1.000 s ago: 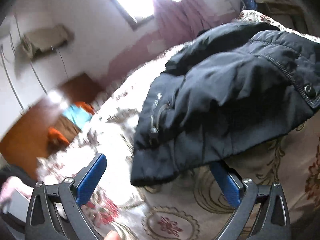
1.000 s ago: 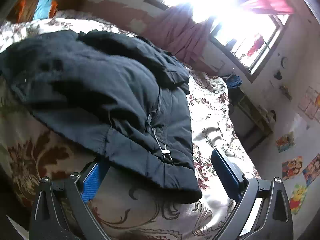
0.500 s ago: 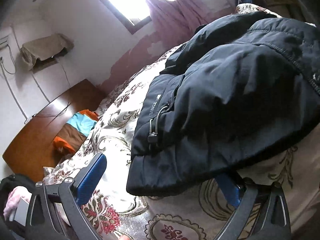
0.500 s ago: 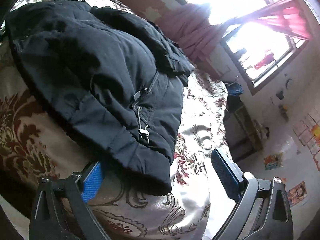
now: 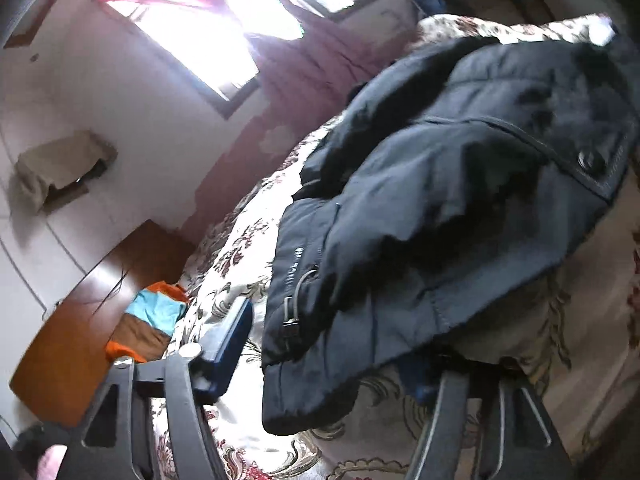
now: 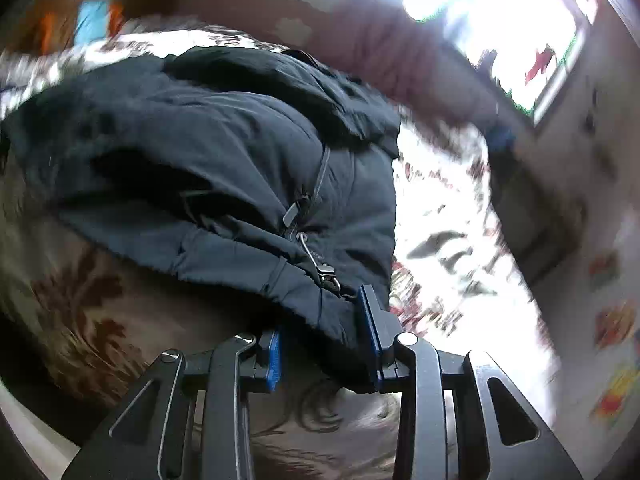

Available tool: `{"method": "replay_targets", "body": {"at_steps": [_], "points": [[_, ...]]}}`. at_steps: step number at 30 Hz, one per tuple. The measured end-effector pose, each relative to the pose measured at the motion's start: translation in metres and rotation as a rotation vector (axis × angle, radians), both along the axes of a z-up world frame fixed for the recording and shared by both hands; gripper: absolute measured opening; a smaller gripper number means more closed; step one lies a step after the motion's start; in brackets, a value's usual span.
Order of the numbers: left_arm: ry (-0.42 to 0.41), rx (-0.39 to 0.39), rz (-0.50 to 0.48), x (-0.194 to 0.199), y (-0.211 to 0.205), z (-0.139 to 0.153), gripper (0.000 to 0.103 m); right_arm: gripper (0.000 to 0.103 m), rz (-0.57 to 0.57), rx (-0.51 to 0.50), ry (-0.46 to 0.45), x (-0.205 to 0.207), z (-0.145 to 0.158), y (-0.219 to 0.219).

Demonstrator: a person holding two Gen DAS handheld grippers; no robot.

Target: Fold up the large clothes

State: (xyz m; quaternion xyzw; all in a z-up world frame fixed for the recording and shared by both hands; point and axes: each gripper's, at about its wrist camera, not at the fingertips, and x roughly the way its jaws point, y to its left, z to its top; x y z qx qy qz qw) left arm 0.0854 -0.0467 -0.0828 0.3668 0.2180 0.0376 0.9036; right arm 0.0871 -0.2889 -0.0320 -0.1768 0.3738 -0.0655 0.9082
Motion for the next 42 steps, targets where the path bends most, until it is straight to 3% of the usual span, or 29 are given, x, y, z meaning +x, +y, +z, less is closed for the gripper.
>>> {"method": "replay_targets", "body": {"at_steps": [3, 5, 8, 14, 19, 24, 29, 36, 42], "points": [[0.050, -0.011, -0.019, 0.004, -0.001, 0.001, 0.040, 0.009, 0.009, 0.007, 0.005, -0.006, 0.002, 0.008], [0.091, -0.045, -0.031, 0.004, -0.002, 0.005, 0.020, 0.006, 0.024, -0.019, -0.026, -0.013, 0.008, 0.012], [0.098, -0.131, -0.015, 0.001, -0.001, 0.021, 0.011, 0.005, 0.028, -0.010, -0.102, -0.028, 0.024, 0.011], [0.054, -0.240, -0.016, -0.014, 0.009, 0.054, 0.008, 0.005, 0.030, -0.018, -0.197, -0.061, 0.050, 0.015], [0.035, -0.257, -0.034, -0.042, 0.013, 0.073, 0.007, 0.004, 0.032, -0.015, -0.271, -0.105, 0.077, 0.019], [0.005, -0.271, -0.075, -0.078, 0.018, 0.102, 0.007, 0.004, -0.001, -0.006, -0.401, -0.154, 0.110, 0.027], [-0.022, -0.350, -0.103, -0.101, 0.028, 0.142, 0.007, 0.004, -0.024, 0.003, -0.510, -0.183, 0.138, 0.033], [-0.093, -0.448, -0.119, -0.107, 0.034, 0.188, 0.007, 0.004, -0.026, 0.012, -0.612, -0.172, 0.163, 0.027], [-0.134, -0.429, -0.133, -0.087, 0.027, 0.191, 0.007, 0.004, -0.029, 0.012, -0.625, -0.135, 0.161, 0.024]]}}
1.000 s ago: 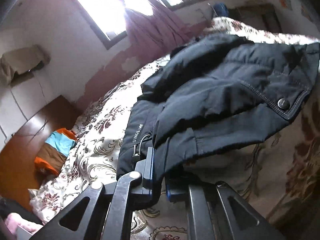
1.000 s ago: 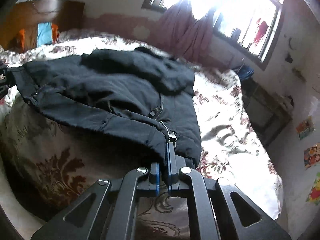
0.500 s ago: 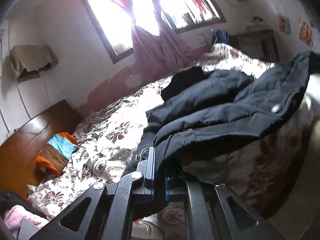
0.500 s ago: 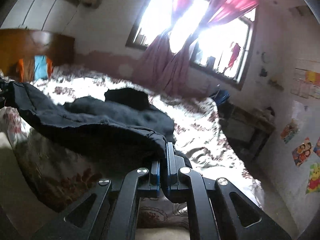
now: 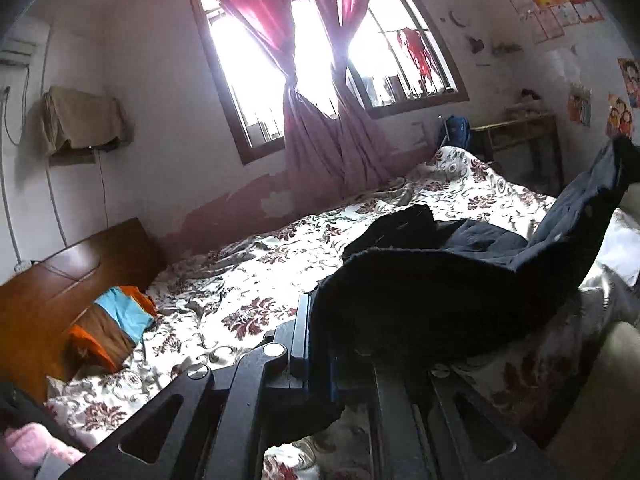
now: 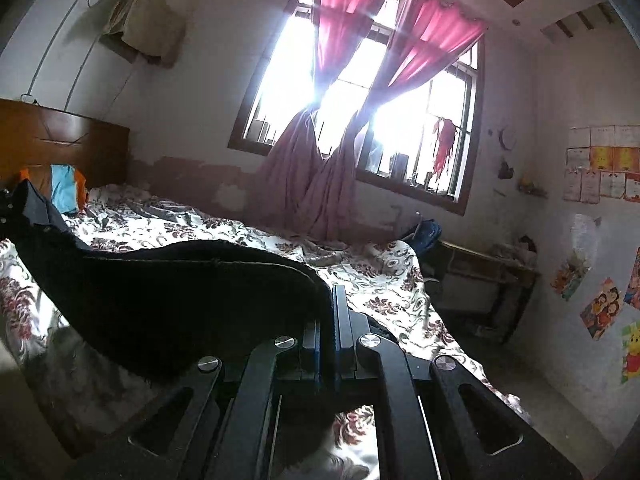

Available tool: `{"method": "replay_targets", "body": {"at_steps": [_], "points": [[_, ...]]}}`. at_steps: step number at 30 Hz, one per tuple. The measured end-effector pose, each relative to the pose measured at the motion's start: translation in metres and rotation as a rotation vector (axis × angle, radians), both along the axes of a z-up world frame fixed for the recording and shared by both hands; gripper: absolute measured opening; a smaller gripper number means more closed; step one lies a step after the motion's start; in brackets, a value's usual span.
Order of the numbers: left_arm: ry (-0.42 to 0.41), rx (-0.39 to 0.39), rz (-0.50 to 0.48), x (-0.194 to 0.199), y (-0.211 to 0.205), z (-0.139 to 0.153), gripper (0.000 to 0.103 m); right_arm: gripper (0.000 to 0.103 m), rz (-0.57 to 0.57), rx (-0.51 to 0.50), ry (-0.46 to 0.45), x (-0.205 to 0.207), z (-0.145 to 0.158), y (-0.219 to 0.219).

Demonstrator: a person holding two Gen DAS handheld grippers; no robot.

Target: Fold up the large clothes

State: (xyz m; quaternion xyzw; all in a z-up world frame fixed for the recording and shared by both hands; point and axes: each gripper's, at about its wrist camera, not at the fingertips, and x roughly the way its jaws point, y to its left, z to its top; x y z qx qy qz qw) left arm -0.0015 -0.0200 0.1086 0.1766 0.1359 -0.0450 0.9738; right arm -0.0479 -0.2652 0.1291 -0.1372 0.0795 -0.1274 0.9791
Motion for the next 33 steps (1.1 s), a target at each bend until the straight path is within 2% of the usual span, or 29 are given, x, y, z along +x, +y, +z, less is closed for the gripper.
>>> {"method": "replay_targets", "body": {"at_steps": [2, 6, 12, 15, 18, 25, 33], "points": [[0.000, -0.016, -0.003, 0.008, 0.000, 0.000, 0.007, 0.004, -0.007, 0.001, -0.009, 0.013, 0.001, -0.004], [-0.028, 0.001, 0.000, 0.021, -0.006, 0.001, 0.007, 0.004, -0.001, 0.018, -0.034, 0.033, 0.005, -0.010], [-0.075, 0.031, 0.003, 0.052, -0.016, 0.008, 0.007, 0.004, 0.033, 0.081, -0.059, 0.092, 0.011, -0.032], [-0.060, -0.006, -0.004, 0.083, -0.017, 0.016, 0.007, 0.004, 0.051, 0.089, -0.053, 0.131, 0.010, -0.044], [-0.037, -0.030, -0.016, 0.115, -0.019, 0.022, 0.007, 0.004, 0.067, 0.099, -0.037, 0.179, 0.009, -0.055], [-0.013, 0.021, -0.014, 0.197, -0.026, 0.015, 0.007, 0.004, 0.056, 0.147, 0.039, 0.314, -0.007, -0.069], [0.021, -0.035, 0.020, 0.304, -0.027, -0.003, 0.006, 0.004, -0.018, 0.077, 0.128, 0.446, -0.037, -0.069]]}}
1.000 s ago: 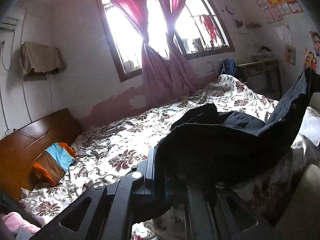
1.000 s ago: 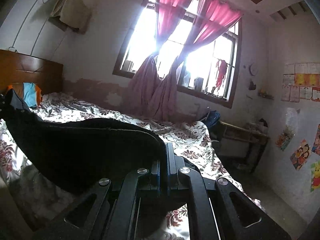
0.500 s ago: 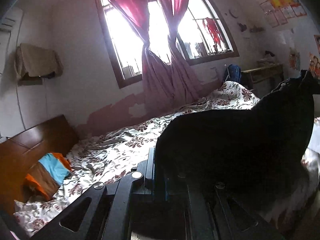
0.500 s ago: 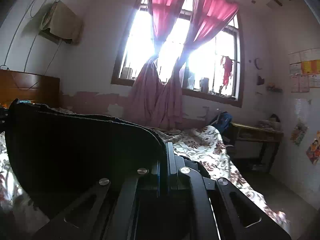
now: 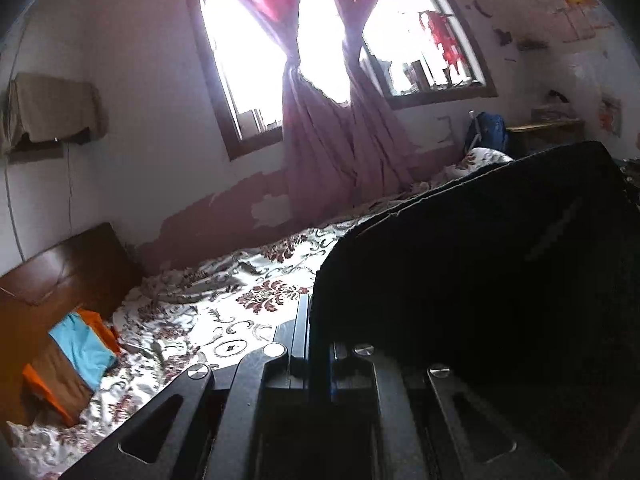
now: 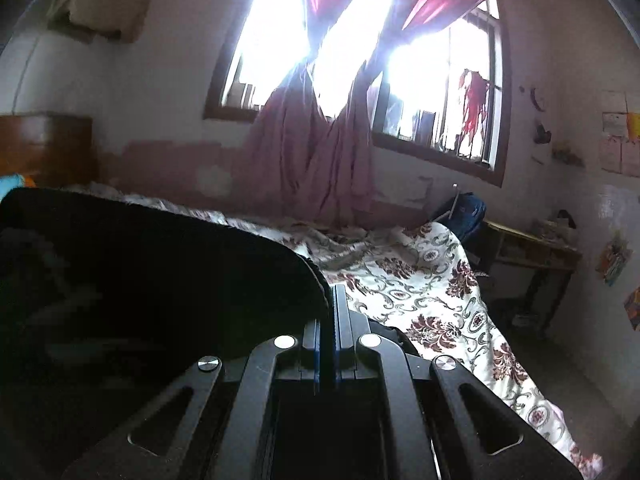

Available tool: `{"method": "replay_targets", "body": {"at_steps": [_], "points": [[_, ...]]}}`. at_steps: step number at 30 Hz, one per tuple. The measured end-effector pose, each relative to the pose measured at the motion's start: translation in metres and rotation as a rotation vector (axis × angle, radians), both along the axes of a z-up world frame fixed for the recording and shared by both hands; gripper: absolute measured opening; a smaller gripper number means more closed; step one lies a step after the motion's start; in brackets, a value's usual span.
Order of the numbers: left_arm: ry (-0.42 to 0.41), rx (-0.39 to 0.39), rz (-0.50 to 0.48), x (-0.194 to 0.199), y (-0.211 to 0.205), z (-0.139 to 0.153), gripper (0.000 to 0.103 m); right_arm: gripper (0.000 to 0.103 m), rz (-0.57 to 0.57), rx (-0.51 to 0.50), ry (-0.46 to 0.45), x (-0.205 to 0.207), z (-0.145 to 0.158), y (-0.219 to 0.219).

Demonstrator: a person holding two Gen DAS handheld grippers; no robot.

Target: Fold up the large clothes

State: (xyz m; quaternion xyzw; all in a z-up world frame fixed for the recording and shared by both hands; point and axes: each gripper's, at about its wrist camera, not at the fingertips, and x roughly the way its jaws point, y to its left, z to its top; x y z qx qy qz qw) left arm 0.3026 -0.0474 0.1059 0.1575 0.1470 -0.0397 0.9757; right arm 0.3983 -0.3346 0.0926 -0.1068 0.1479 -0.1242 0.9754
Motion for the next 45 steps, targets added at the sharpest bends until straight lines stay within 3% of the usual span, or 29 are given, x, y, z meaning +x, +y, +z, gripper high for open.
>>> {"method": "replay_targets", "body": {"at_steps": [5, 11, 15, 20, 21, 23, 24, 26, 27, 28, 32, 34, 37, 41, 45], "points": [[0.054, 0.028, 0.034, 0.066, -0.011, -0.028, 0.006, 0.004, -0.025, 0.007, 0.084, 0.060, -0.025, 0.001], [0.154, 0.050, 0.072, 0.118, -0.023, -0.067, 0.007, 0.004, -0.025, 0.038, 0.166, 0.095, -0.051, 0.006], [0.220, 0.026, 0.082, 0.138, -0.020, -0.084, 0.008, 0.005, -0.029, 0.031, 0.188, 0.097, -0.056, 0.008], [0.261, -0.034, 0.049, 0.145, -0.012, -0.085, 0.012, 0.006, -0.018, 0.054, 0.188, 0.081, -0.053, 0.003], [0.258, -0.040, 0.044, 0.146, -0.010, -0.083, 0.015, 0.007, -0.016, 0.057, 0.191, 0.080, -0.053, 0.002], [0.226, -0.033, 0.057, 0.141, -0.009, -0.076, 0.029, 0.008, -0.009, 0.064, 0.194, 0.077, -0.051, 0.001], [0.218, -0.031, 0.061, 0.143, -0.009, -0.073, 0.035, 0.012, -0.006, 0.064, 0.192, 0.074, -0.050, 0.001], [0.202, -0.044, 0.063, 0.138, -0.007, -0.066, 0.061, 0.037, 0.001, 0.062, 0.169, 0.067, -0.044, 0.001], [0.191, -0.058, 0.057, 0.134, -0.006, -0.062, 0.064, 0.060, 0.009, 0.061, 0.147, 0.061, -0.040, 0.001], [0.184, -0.066, 0.051, 0.135, -0.005, -0.059, 0.066, 0.073, 0.017, 0.063, 0.121, 0.053, -0.034, 0.002], [0.195, -0.068, 0.042, 0.129, -0.009, -0.048, 0.076, 0.077, 0.066, 0.084, 0.111, 0.028, -0.024, 0.002], [0.199, -0.080, 0.033, 0.127, -0.011, -0.041, 0.078, 0.086, 0.093, 0.089, 0.124, 0.010, -0.023, 0.001], [0.207, -0.116, 0.023, 0.117, -0.011, -0.035, 0.084, 0.088, 0.137, 0.096, 0.141, -0.021, -0.028, 0.003], [0.215, -0.173, -0.027, 0.086, -0.006, -0.035, 0.088, 0.089, 0.251, 0.152, 0.216, -0.058, -0.045, 0.006], [0.278, -0.257, -0.130, 0.050, -0.004, -0.051, 0.088, 0.089, 0.383, 0.230, 0.329, -0.078, -0.068, 0.010]]}}
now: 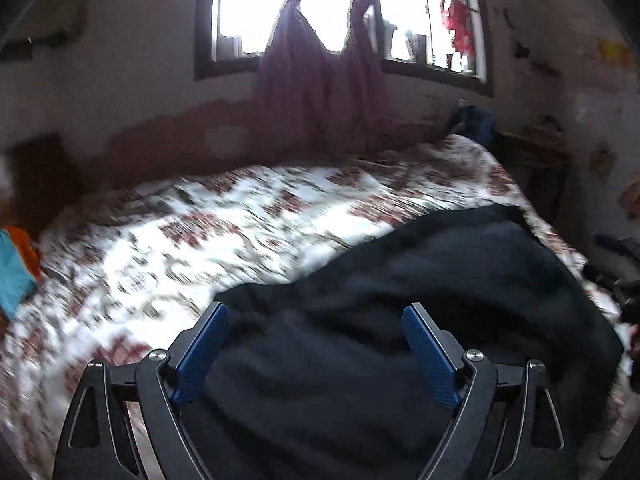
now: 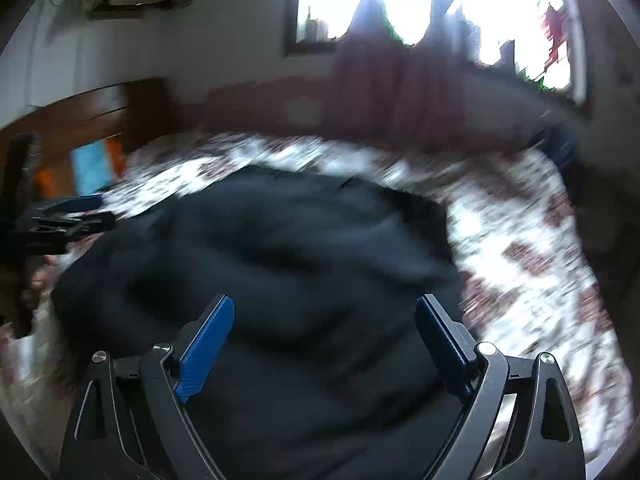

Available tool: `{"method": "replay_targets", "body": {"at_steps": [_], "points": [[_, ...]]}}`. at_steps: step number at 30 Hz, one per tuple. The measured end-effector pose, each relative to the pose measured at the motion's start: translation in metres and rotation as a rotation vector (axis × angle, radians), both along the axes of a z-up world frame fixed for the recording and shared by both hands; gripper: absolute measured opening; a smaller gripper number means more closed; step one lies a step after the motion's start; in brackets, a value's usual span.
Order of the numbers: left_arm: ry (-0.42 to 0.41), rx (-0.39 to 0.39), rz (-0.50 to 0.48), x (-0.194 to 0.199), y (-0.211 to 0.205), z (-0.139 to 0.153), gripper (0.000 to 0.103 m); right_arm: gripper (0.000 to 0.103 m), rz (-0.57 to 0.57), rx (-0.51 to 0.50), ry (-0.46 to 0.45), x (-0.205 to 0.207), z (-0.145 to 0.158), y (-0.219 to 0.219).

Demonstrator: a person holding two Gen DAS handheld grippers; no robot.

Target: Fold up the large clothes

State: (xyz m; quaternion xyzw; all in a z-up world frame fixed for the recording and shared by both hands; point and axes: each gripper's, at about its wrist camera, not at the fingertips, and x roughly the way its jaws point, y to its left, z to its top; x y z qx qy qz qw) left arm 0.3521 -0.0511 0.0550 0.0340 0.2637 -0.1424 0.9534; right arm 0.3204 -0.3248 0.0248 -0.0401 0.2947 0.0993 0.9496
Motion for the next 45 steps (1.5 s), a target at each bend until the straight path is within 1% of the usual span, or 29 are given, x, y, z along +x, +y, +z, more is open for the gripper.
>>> {"method": "replay_targets", "body": {"at_steps": [2, 4, 6, 8, 9, 12, 17, 18, 19, 21, 23, 25, 26, 27, 28, 30, 31, 33, 35, 36, 45], "points": [[0.034, -0.026, -0.045, -0.014, -0.002, -0.010, 0.088, 0.089, 0.035, -0.018, 0.011, -0.005, -0.008, 0.006], [0.060, -0.035, -0.096, -0.029, -0.006, -0.022, 0.088, 0.089, 0.053, -0.064, -0.001, -0.003, -0.015, 0.014], [0.066, -0.010, -0.127, -0.038, -0.014, -0.033, 0.088, 0.089, 0.044, -0.077, -0.009, 0.007, -0.017, 0.018], [0.058, 0.040, -0.129, -0.039, -0.023, -0.044, 0.088, 0.089, 0.009, -0.068, 0.002, 0.022, -0.017, 0.017], [0.052, 0.049, -0.122, -0.036, -0.026, -0.048, 0.089, 0.089, -0.015, -0.053, 0.011, 0.033, -0.017, 0.013], [0.034, 0.024, -0.091, -0.019, -0.029, -0.048, 0.093, 0.089, -0.086, -0.027, 0.051, 0.067, -0.014, 0.006], [0.078, -0.012, 0.008, 0.026, -0.028, -0.051, 0.093, 0.090, -0.207, -0.066, 0.100, 0.118, -0.023, -0.013], [0.084, -0.016, 0.019, 0.031, -0.029, -0.053, 0.093, 0.092, -0.232, -0.072, 0.108, 0.126, -0.025, -0.017], [0.093, -0.018, 0.028, 0.040, -0.030, -0.054, 0.093, 0.096, -0.261, -0.075, 0.117, 0.135, -0.028, -0.023], [0.099, -0.012, 0.052, 0.054, -0.028, -0.055, 0.093, 0.101, -0.295, -0.052, 0.131, 0.148, -0.033, -0.033], [0.119, -0.012, 0.092, 0.067, -0.023, -0.057, 0.093, 0.101, -0.320, 0.017, 0.152, 0.161, -0.040, -0.044], [0.144, -0.032, 0.138, 0.077, -0.012, -0.062, 0.093, 0.102, -0.309, 0.121, 0.174, 0.165, -0.053, -0.057], [0.168, -0.058, 0.160, 0.083, -0.004, -0.066, 0.093, 0.102, -0.302, 0.147, 0.180, 0.164, -0.059, -0.059], [0.215, -0.119, 0.180, 0.091, 0.007, -0.072, 0.093, 0.102, -0.294, 0.176, 0.183, 0.163, -0.065, -0.061], [0.244, -0.164, 0.187, 0.094, 0.014, -0.077, 0.096, 0.102, -0.286, 0.199, 0.183, 0.162, -0.068, -0.063], [0.277, -0.228, 0.185, 0.099, 0.023, -0.085, 0.097, 0.102, -0.277, 0.220, 0.183, 0.161, -0.074, -0.063], [0.277, -0.234, 0.178, 0.098, 0.024, -0.088, 0.097, 0.102, -0.275, 0.228, 0.182, 0.161, -0.076, -0.063], [0.262, -0.212, 0.177, 0.095, 0.020, -0.090, 0.099, 0.102, -0.273, 0.238, 0.179, 0.160, -0.080, -0.063], [0.250, -0.189, 0.172, 0.093, 0.015, -0.093, 0.103, 0.102, -0.272, 0.247, 0.176, 0.162, -0.083, -0.063], [0.251, -0.184, 0.171, 0.093, 0.014, -0.095, 0.103, 0.102, -0.272, 0.251, 0.174, 0.161, -0.084, -0.063], [0.241, -0.200, 0.163, 0.092, 0.016, -0.097, 0.103, 0.102, -0.273, 0.259, 0.164, 0.151, -0.085, -0.064]]}}
